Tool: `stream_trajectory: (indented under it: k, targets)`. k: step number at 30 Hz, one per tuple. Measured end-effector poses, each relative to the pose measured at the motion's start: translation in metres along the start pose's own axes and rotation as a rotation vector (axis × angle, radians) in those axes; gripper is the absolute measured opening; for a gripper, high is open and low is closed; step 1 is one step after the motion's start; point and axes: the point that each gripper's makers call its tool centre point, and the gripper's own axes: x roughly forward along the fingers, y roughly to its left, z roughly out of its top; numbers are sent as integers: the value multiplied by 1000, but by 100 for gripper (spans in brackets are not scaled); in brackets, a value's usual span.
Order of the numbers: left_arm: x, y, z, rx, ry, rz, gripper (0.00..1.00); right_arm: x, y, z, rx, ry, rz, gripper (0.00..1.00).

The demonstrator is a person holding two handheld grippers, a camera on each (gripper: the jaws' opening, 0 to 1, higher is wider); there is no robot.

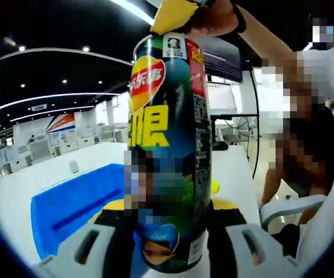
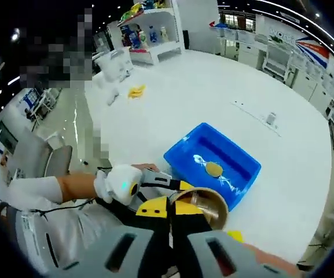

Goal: Open the lid of the chip container on the table, take out the chips, place them into the box in front of the container, and close the lid

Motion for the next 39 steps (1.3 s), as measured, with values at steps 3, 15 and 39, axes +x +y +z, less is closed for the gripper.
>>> stream_trajectory:
  k: [3,15,39]
  targets:
    - [1,-2,-3,-12,-14,13,50,4,4,-2,-33,27,-10,1]
    - [5,-7,-25,-35,0,1,50,26,15,-15,-100,74,-8,2]
    - [7,-12,-26,-54,-22,-56,50,-45,21,28,-352,-419,-18,24]
